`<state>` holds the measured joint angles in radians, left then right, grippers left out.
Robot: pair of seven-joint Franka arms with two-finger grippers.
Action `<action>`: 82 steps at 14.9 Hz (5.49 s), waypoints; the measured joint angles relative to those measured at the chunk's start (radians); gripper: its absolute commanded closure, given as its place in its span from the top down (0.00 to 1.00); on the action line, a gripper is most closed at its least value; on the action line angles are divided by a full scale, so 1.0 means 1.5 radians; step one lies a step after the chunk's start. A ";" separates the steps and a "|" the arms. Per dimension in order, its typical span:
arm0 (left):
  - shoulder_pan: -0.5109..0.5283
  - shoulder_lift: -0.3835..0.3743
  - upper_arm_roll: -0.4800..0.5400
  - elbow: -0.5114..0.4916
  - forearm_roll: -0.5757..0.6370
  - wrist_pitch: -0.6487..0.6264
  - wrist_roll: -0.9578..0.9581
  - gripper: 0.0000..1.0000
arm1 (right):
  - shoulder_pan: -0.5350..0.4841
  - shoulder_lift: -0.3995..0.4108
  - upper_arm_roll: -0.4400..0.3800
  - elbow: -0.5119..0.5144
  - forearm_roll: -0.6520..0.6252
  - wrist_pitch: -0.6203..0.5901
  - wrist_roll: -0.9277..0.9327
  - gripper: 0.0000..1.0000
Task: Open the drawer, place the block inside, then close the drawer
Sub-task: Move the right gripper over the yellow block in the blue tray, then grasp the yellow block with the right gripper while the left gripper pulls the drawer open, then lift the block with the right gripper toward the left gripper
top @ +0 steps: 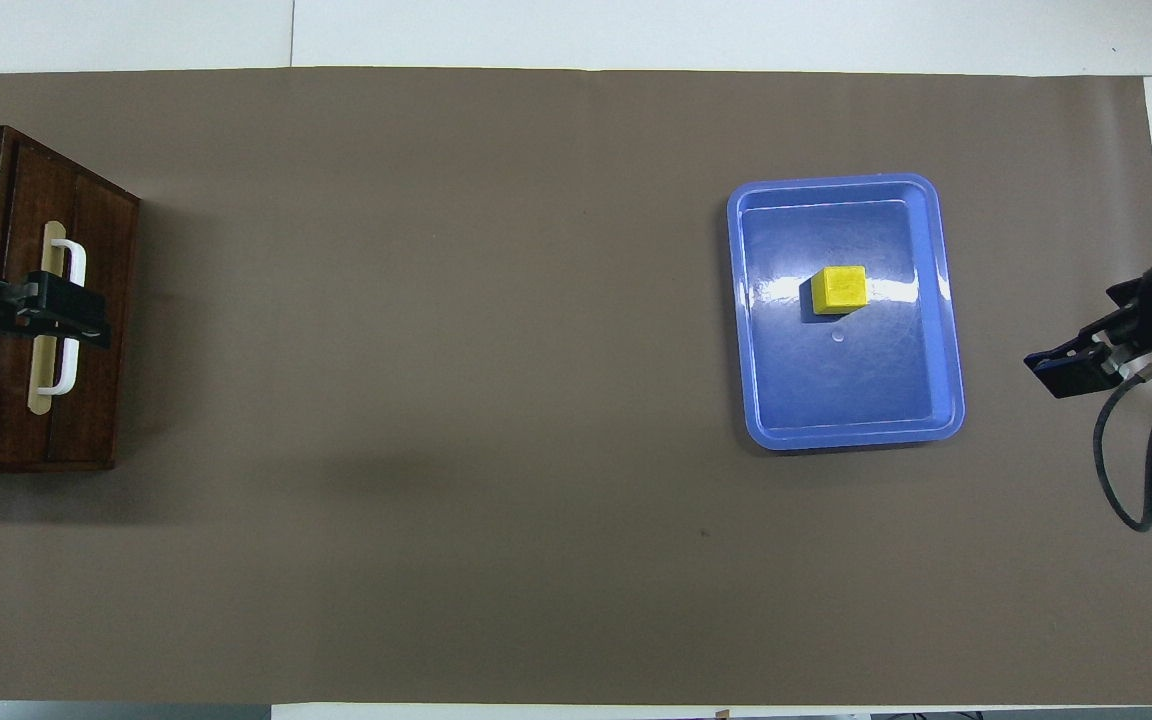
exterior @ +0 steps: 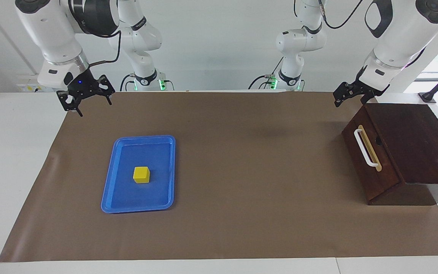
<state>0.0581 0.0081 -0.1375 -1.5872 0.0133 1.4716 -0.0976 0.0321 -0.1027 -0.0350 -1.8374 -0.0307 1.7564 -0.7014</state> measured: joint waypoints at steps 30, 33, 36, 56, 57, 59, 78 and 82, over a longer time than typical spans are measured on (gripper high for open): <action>-0.032 -0.012 -0.008 -0.161 0.181 0.246 -0.014 1.00 | 0.016 0.282 -0.003 -0.067 0.220 0.321 -0.724 1.00; -0.065 0.027 -0.011 -0.184 0.262 0.301 -0.033 1.00 | 0.012 0.285 -0.003 -0.067 0.233 0.321 -0.755 1.00; -0.059 0.072 -0.003 -0.189 0.279 0.340 -0.037 1.00 | 0.007 0.285 -0.003 -0.067 0.246 0.323 -0.777 1.00; -0.004 0.089 -0.001 -0.282 0.285 0.495 -0.134 1.00 | 0.008 0.296 -0.003 -0.078 0.319 0.362 -0.848 0.00; -0.017 0.090 -0.002 -0.282 0.286 0.496 -0.157 1.00 | 0.009 0.296 -0.003 -0.078 0.320 0.362 -0.848 0.00; -0.050 0.092 -0.004 -0.279 0.286 0.496 -0.198 1.00 | 0.010 0.295 -0.002 -0.074 0.320 0.362 -0.847 0.00; -0.154 0.136 0.000 -0.016 0.090 0.233 -0.565 1.00 | 0.306 0.231 0.005 0.092 0.321 0.239 -0.392 0.00; -0.164 0.158 -0.007 -0.002 0.034 0.232 -0.845 1.00 | 0.350 0.233 0.005 0.093 0.321 0.273 -0.341 0.00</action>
<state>-0.1872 0.2453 -0.1474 -1.5909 0.0647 1.8195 -1.3645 0.5570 0.2471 -0.0276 -1.6974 0.4503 2.1662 -1.2122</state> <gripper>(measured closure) 0.000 0.449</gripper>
